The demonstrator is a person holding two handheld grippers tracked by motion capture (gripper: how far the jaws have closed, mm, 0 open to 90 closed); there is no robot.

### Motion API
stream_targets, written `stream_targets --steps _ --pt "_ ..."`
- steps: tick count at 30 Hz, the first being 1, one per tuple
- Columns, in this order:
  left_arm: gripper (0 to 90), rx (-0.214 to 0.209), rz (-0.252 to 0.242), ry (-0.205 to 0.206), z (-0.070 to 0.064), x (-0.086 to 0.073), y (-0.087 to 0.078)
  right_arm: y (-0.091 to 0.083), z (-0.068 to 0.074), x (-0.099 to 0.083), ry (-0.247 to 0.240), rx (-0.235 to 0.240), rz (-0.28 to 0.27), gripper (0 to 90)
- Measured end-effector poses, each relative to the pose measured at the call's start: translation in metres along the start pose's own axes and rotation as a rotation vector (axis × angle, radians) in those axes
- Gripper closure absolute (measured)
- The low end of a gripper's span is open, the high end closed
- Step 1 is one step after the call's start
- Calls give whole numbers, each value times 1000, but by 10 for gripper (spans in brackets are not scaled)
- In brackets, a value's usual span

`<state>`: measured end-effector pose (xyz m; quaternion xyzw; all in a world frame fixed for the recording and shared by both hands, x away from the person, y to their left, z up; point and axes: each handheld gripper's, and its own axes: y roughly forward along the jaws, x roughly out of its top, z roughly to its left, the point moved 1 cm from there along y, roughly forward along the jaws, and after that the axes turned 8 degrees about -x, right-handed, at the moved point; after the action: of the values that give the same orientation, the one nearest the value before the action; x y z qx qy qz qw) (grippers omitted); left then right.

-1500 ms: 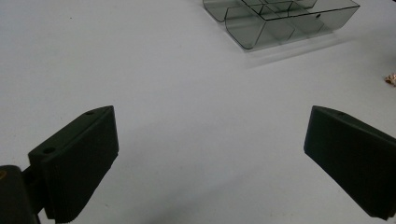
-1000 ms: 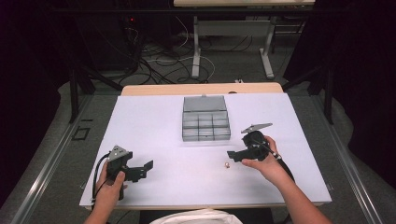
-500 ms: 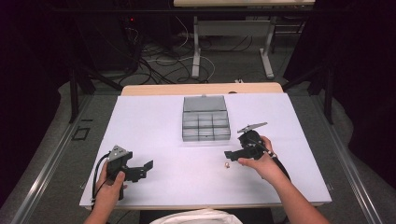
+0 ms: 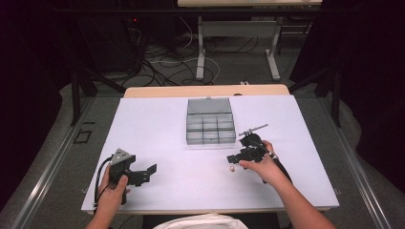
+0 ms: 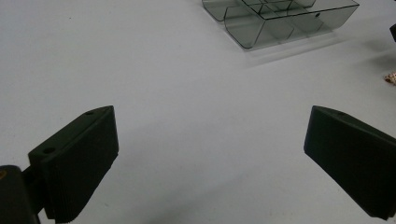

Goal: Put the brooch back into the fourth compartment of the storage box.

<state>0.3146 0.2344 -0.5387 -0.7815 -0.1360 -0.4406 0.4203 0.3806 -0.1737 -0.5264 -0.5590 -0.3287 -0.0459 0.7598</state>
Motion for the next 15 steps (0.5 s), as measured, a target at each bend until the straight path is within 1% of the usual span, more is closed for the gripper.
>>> stream_targets --steps 1,3,4,5,6,7,8,9,10,11,13,14,15 --pt "33 0 0 0 0 0 0 0 0 0 0 0 0 340" --pt "33 1 0 0 0 0 0 1 1 0 -2 -6 26 362" --pt "33 1 0 0 0 0 0 4 1 0 10 5 7 375" --pt "33 1 1 1 0 0 0 3 2 0 20 -10 51 411" --pt "33 1 1 0 0 0 0 3 2 0 20 -10 51 411" --pt "33 2 1 1 0 0 0 5 2 -1 21 -2 40 427" --pt "34 2 1 1 0 0 0 4 1 0 0 -2 83 440" --pt "33 1 2 1 0 0 0 6 1 -1 21 5 64 451" --pt "34 0 2 2 0 0 0 8 2 -1 28 18 52 464" --pt "33 1 3 2 0 0 0 7 2 -1 20 17 78 474" --pt "34 0 3 2 0 0 0 8 4 -2 30 22 97 509" --pt "34 0 3 2 0 0 0 8 4 -2 30 22 97 509" --pt "34 0 3 2 0 0 0 8 5 -2 34 20 109 524"
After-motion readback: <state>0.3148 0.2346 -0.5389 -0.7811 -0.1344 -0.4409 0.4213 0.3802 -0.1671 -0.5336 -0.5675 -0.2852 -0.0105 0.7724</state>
